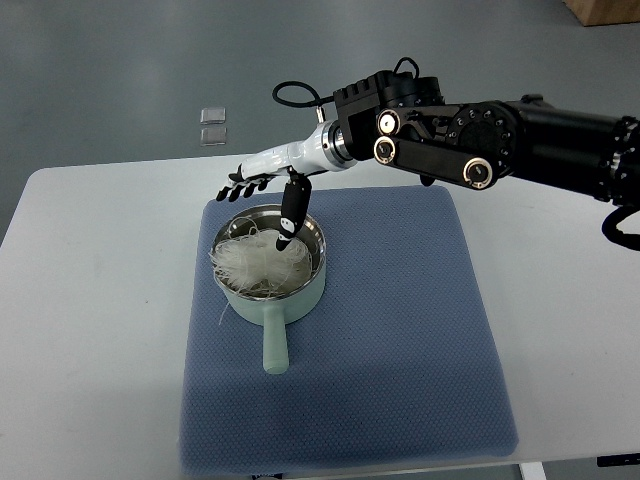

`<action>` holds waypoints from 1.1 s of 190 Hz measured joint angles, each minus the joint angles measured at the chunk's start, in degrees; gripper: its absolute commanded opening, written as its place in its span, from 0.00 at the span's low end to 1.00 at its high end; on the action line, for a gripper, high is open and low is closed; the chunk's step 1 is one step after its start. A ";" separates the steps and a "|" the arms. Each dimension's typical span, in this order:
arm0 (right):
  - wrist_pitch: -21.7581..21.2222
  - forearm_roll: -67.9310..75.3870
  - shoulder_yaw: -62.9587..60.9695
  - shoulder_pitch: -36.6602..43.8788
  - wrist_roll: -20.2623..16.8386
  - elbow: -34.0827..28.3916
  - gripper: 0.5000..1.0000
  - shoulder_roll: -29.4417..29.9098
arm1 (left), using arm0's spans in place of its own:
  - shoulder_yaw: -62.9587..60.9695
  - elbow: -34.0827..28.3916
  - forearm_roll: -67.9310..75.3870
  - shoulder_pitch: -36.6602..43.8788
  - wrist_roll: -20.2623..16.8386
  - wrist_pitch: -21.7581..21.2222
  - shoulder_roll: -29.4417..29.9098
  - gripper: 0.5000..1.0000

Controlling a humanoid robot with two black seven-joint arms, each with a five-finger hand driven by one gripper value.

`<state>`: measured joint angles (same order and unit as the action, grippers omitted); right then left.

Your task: Put vermicelli into pot with right hand

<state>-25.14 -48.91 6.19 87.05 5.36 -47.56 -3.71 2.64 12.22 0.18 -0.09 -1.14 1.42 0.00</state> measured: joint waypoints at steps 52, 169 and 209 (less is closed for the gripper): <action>0.69 2.10 -16.68 -5.04 0.50 0.01 0.84 -7.66 | -0.06 0.11 0.00 0.00 0.00 -0.02 0.00 1.00; 13.05 30.86 -64.89 -42.27 9.72 0.42 0.84 -3.76 | -0.22 0.76 0.20 0.00 0.00 0.07 0.00 1.00; 12.37 36.65 -67.97 -46.50 11.24 2.38 0.84 -1.82 | -0.19 1.06 0.20 -0.01 0.02 0.07 0.00 1.00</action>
<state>-12.77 -12.26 -61.78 40.54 16.59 -45.18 -5.53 2.45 13.28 0.38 -0.10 -1.13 1.50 0.00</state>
